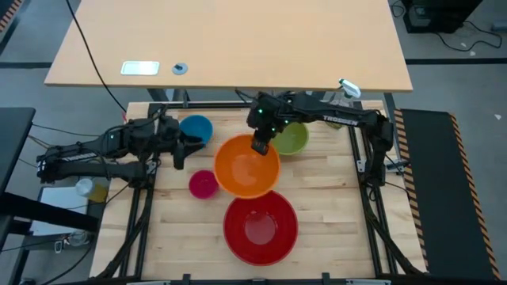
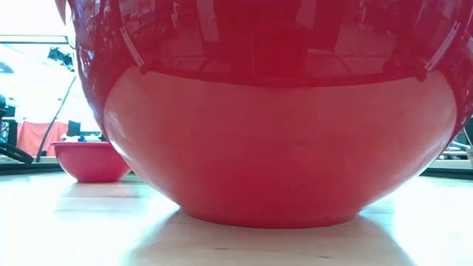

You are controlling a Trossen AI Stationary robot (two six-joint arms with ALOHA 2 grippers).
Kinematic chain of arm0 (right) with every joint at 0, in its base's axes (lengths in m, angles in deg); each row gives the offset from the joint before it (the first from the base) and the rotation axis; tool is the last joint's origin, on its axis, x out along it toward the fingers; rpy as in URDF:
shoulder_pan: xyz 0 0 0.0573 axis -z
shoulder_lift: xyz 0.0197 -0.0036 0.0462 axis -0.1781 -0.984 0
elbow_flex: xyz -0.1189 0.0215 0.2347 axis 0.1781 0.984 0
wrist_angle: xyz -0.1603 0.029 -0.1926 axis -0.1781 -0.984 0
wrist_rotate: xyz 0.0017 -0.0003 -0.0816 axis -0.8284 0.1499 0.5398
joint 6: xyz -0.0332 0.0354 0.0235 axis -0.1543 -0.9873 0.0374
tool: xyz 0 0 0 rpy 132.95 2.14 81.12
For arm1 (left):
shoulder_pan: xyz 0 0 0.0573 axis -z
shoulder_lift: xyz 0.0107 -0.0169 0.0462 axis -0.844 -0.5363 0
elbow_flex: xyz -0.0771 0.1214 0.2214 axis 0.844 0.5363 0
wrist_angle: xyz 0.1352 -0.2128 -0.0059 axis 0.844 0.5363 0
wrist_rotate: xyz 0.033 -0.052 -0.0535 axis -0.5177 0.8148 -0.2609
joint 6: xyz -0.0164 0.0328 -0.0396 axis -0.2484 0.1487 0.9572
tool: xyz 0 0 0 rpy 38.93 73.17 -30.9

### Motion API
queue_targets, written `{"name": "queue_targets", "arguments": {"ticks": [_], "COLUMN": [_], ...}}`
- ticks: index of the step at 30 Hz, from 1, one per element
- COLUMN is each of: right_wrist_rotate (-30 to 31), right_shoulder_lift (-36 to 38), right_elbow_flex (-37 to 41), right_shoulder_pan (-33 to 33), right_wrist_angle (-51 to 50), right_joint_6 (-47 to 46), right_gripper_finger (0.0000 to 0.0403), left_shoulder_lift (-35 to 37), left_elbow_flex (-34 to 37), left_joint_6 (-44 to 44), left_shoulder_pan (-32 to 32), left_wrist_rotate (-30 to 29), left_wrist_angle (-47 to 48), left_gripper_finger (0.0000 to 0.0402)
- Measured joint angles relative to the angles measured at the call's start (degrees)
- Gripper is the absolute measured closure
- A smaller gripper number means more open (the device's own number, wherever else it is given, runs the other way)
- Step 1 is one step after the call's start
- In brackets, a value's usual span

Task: Nest bowls inside each other
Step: Stack the orange bowl on top of the red bowl

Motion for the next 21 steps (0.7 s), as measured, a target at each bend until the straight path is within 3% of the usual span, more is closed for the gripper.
{"name": "queue_targets", "arguments": {"ticks": [9, 16, 18, 21], "right_wrist_rotate": [-3.6, -1.1, 0.9, 8.5], "right_shoulder_lift": [0.6, -2.6, -3.1, -3.1], "right_elbow_flex": [0.0, 0.1, 0.1, 1.8], "right_shoulder_pan": [-10.4, -18.6, -20.3, -22.5], "right_wrist_angle": [-2.1, -2.1, -2.3, -1.4], "right_joint_6": [0.5, 4.3, 5.5, 6.6], "right_gripper_finger": [0.0374, 0.0374, 0.0374, 0.0374], "left_shoulder_lift": [-0.1, -0.6, -0.7, -0.8], "left_elbow_flex": [0.1, 0.1, 0.1, 0.2], "left_joint_6": [-1.6, 3.1, 5.1, 8.1], "left_shoulder_pan": [6.4, 9.0, 9.0, 9.0], "left_wrist_rotate": [1.9, -8.4, -10.1, -11.4], "left_wrist_angle": [-0.1, 1.8, 1.7, 1.7], "left_gripper_finger": [0.0257, 0.0257, 0.0257, 0.0257]}}
